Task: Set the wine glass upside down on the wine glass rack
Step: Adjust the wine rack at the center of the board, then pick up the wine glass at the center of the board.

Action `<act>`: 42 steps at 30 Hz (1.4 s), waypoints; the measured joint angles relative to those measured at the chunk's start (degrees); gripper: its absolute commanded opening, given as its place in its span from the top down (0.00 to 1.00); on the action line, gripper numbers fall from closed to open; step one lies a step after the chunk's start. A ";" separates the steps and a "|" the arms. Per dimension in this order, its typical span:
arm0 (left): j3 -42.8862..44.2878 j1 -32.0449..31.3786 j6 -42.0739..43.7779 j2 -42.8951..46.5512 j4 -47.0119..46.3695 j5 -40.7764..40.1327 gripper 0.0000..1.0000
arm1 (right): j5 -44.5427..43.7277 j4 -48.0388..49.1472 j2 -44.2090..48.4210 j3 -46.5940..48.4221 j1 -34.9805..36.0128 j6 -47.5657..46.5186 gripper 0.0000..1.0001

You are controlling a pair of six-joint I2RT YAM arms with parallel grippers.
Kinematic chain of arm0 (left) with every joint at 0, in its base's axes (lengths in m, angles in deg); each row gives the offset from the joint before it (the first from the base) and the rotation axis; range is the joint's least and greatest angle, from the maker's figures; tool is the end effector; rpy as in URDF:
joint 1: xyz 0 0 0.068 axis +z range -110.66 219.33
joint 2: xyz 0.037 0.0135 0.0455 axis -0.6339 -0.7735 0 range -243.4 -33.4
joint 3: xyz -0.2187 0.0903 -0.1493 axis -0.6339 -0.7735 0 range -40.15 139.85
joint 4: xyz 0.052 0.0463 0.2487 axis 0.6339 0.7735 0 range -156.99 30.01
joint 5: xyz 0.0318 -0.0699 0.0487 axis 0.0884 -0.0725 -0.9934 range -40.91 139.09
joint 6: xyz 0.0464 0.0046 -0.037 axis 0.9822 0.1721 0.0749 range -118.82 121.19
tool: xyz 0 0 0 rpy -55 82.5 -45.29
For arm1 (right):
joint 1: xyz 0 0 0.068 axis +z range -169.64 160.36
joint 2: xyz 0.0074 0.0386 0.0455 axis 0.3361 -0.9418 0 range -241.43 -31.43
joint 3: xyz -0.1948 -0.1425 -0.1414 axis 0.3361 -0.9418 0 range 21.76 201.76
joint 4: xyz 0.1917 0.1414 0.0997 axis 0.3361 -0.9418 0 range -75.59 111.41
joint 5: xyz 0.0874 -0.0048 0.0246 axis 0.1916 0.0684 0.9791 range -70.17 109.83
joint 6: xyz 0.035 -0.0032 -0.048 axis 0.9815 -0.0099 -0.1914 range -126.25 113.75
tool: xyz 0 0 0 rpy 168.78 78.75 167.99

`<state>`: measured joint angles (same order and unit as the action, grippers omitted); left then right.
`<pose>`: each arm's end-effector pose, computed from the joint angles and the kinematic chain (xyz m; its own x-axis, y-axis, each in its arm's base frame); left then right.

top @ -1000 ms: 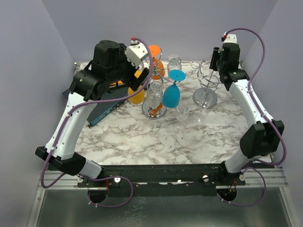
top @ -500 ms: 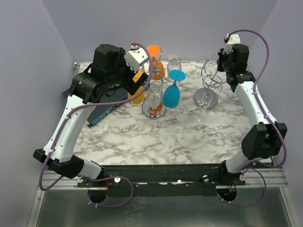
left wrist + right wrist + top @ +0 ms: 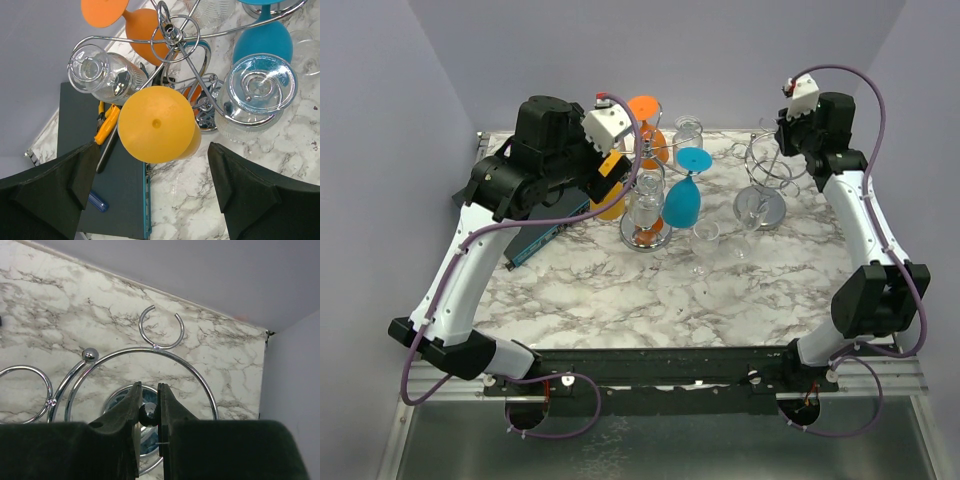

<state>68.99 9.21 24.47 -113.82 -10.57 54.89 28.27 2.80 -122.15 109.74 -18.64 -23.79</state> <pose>0.2243 -0.1352 0.4950 -0.1412 0.5366 -0.8319 0.6886 0.6570 0.3069 0.3764 0.0129 0.3903 -0.3006 -0.3034 -0.9042 -0.2566 0.9388 -0.2298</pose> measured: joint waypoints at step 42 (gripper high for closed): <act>-1.86 0.00 -0.94 1.92 3.06 2.49 0.01 | -0.72 -13.35 24.74 -25.53 18.47 33.31 0.36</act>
<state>67.13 9.21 23.53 -111.90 -7.51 57.38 27.55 -10.56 -97.41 84.21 -0.17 9.52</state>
